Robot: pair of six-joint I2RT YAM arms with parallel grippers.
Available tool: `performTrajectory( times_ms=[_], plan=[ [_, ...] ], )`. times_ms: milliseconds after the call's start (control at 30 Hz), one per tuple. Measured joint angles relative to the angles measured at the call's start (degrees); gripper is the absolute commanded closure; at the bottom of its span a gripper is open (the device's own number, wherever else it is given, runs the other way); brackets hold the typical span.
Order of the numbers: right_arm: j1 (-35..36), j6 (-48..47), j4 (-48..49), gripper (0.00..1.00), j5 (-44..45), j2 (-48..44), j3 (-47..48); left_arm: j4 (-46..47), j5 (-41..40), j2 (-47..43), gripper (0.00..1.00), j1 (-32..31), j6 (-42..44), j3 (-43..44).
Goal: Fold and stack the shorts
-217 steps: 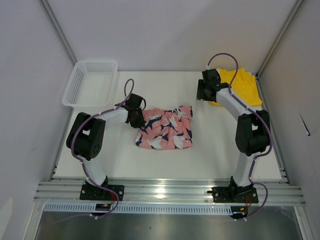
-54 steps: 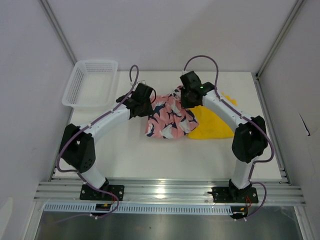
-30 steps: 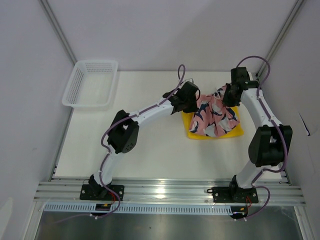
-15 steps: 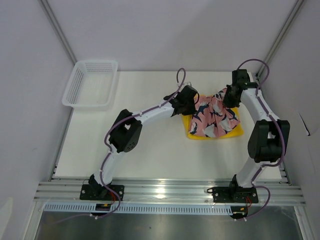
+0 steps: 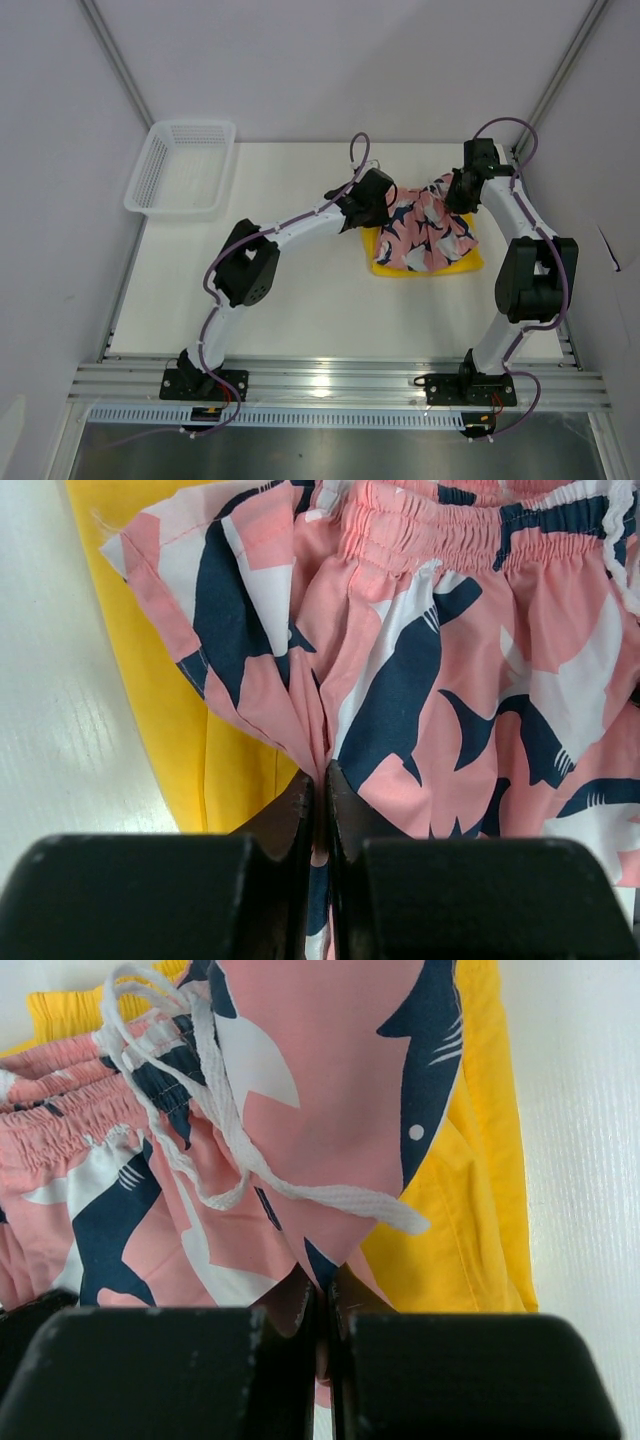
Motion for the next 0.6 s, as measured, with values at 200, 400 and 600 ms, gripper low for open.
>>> performTrajectory(
  times_ms=[200, 400, 600],
  plan=[
    [0.0, 0.0, 0.6, 0.98, 0.0, 0.0, 0.0, -0.3, -0.5, -1.0, 0.91, 0.0, 0.1, 0.0],
    [0.0, 0.0, 0.6, 0.97, -0.5, 0.0, 0.0, -0.7, -0.6, -2.9, 0.9, 0.0, 0.1, -0.1],
    [0.0, 0.0, 0.6, 0.97, -0.5, 0.0, 0.0, -1.6, -0.4, -3.4, 0.9, 0.0, 0.0, -0.1]
  ],
)
